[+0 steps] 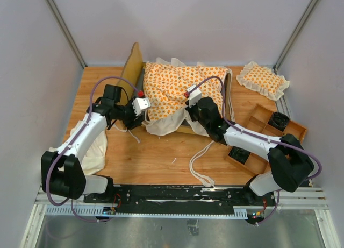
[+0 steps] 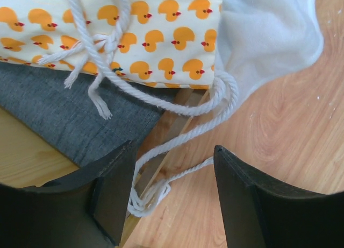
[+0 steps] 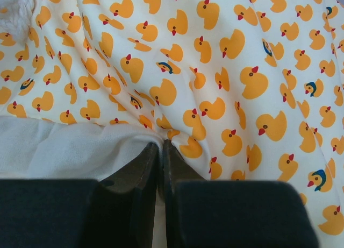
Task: Set up the pet bed
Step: Cross the ropes over the mattress.
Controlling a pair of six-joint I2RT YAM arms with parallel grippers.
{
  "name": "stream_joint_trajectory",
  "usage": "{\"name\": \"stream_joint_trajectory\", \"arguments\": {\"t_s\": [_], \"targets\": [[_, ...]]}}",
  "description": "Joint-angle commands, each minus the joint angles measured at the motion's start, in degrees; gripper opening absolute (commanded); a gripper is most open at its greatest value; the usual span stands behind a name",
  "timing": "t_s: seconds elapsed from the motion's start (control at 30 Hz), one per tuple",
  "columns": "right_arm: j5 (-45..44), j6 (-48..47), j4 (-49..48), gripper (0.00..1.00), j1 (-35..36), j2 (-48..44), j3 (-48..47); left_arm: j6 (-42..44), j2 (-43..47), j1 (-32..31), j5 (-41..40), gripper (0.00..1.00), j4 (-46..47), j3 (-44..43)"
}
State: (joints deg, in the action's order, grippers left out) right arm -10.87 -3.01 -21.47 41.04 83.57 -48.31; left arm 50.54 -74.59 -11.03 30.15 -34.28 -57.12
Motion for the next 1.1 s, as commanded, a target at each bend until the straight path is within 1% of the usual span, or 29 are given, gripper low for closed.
{"name": "stream_joint_trajectory", "arguments": {"t_s": [0.0, 0.13, 0.3, 0.37, 0.47, 0.5, 0.57, 0.63, 0.67, 0.83, 0.87, 0.9, 0.93, 0.97, 1.0, 1.07], "targets": [[0.11, 0.37, 0.18, 0.09, -1.01, 0.35, -1.71, 7.63, -1.11, -0.43, 0.49, 0.64, -2.37, -0.58], [0.24, 0.54, -0.11, 0.09, -1.01, 0.69, -1.70, 9.78, -3.29, -0.98, -2.86, 0.63, -2.27, -1.05], [0.58, 0.81, -0.31, 0.09, -1.06, 0.81, -1.52, 11.85, -4.56, -1.71, -3.08, 0.61, -0.19, -0.37], [0.55, 0.66, -0.29, 0.09, -1.09, 0.64, -1.36, 12.08, -4.41, -1.71, -2.86, 0.57, 0.46, -0.41], [0.47, 0.54, -0.46, 0.09, -1.29, 0.46, -0.91, 11.72, -3.12, -1.67, -1.42, 0.46, 0.53, -1.22], [0.47, 0.54, -0.52, 0.09, -1.35, 0.45, -0.83, 11.54, -2.52, -1.71, -0.56, 0.38, 0.64, -1.54], [0.42, 0.80, -0.73, 0.09, -1.54, 0.45, -0.48, 11.11, -1.38, -1.72, 0.86, 0.17, 1.33, -1.76], [0.48, 1.10, -0.91, 0.09, -1.64, 0.50, -0.35, 10.29, -0.27, -1.67, 1.26, 0.04, 2.16, -1.59], [0.69, 1.12, -0.93, 0.09, -1.67, 0.54, -0.31, 10.08, 0.16, -1.67, 1.38, 0.01, 2.19, -1.54], [0.77, 1.10, -0.80, 0.09, -1.66, 0.37, -0.20, 10.47, 2.50, -1.71, 1.98, 0.00, 2.33, -0.44], [0.76, 1.12, -0.72, 0.09, -1.66, 0.29, -0.21, 10.99, 2.86, -1.72, 1.80, 0.01, 2.42, -0.07], [0.82, 1.08, -0.68, 0.09, -1.66, 0.24, -0.25, 11.18, 3.00, -1.72, 1.57, 0.14, 2.39, 0.32], [0.92, 1.15, -0.70, 0.09, -1.71, 0.20, -0.28, 11.47, 2.81, -1.72, 1.25, 0.24, 1.89, 0.44], [1.00, 1.22, -0.65, 0.09, -1.69, 0.11, -0.38, 12.28, 2.18, -1.72, 1.07, 0.31, 0.82, 0.26], [1.05, 1.29, -0.61, 0.09, -1.69, 0.04, -0.42, 12.77, 1.44, -1.67, 0.91, 0.38, -0.13, -0.02], [1.23, 1.33, -0.53, 0.09, -1.69, -0.11, -0.54, 13.17, 0.07, -1.79, 1.19, 0.43, -0.68, -0.10]]}}
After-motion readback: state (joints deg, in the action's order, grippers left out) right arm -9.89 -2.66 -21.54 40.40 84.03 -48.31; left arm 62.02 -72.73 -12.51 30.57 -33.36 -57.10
